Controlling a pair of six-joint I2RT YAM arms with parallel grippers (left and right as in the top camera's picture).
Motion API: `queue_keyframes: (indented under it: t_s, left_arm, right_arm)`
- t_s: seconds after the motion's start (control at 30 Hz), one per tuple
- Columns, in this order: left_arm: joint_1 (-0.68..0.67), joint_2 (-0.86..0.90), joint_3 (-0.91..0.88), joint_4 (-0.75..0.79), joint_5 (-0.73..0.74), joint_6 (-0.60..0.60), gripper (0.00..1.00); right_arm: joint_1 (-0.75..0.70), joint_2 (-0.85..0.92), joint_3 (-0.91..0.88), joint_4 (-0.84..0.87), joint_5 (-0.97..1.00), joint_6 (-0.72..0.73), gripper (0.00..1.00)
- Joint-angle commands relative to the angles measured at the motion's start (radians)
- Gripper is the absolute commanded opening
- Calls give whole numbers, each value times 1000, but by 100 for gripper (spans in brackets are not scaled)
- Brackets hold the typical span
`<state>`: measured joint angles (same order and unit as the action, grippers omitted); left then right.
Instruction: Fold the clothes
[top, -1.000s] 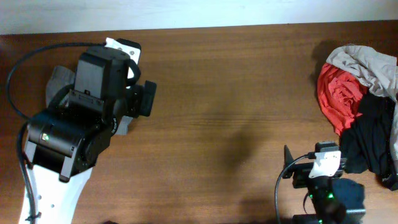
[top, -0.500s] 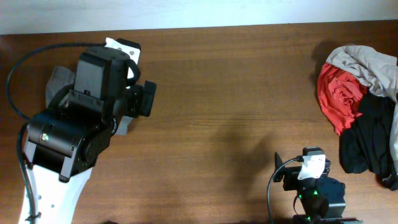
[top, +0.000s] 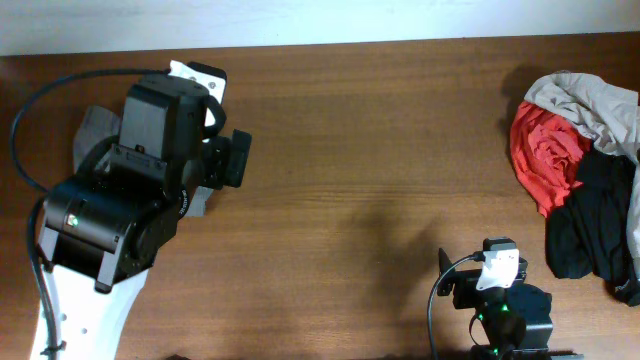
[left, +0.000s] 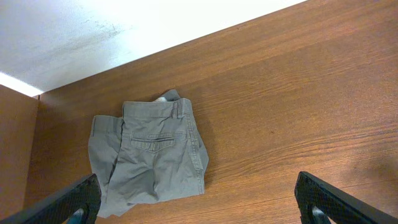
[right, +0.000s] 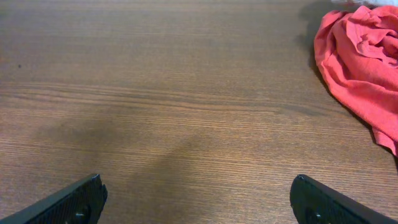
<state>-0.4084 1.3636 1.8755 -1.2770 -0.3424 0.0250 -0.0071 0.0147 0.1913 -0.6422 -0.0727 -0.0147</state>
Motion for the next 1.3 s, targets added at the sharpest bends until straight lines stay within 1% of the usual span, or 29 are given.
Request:
queue_keyframes:
  t_s: [0.0, 0.47, 0.57, 0.67, 0.73, 0.77, 0.83, 0.93, 1.0, 1.03, 1.13, 1.27]
  left_arm:
    - [-3, -2, -3, 0, -13, -14, 99]
    - [-1, -22, -10, -2, -14, -14, 99]
    - [4, -53, -12, -43, -21, -1, 99]
    - [53, -94, -35, -43, 11, -2, 99]
    - [109, -130, -71, -31, 47, -2, 99]
    - [183, -180, -143, 27, 86, -2, 99]
    - [244, -244, -248, 124, 115, -2, 99]
    - [291, -364, -466, 333, 130, 1, 99]
    - [301, -438, -613, 465, 130, 31, 99]
    - [301, -497, -729, 554, 130, 59, 99]
    - [301, -624, -942, 672, 135, 59, 99]
    - [301, -795, -1178, 737, 164, 59, 100]
  right_arm:
    - [-6, -11, -7, 2, -6, 9, 99]
    - [-6, -11, -7, 2, -6, 9, 99]
    - [-6, -11, -7, 2, -6, 9, 99]
    - [-6, -11, -7, 2, -6, 9, 99]
    - [-6, -11, -7, 2, -6, 9, 99]
    - [-6, -11, -7, 2, -6, 9, 99]
    - [-6, -11, -7, 2, -6, 9, 99]
    - [-6, -11, -7, 2, -6, 9, 99]
    - [-6, -11, -7, 2, -6, 9, 99]
    - [-6, -11, -7, 2, -6, 9, 99]
    - [-6, -11, -7, 2, -6, 9, 99]
    - [-6, -11, -7, 2, -6, 9, 99]
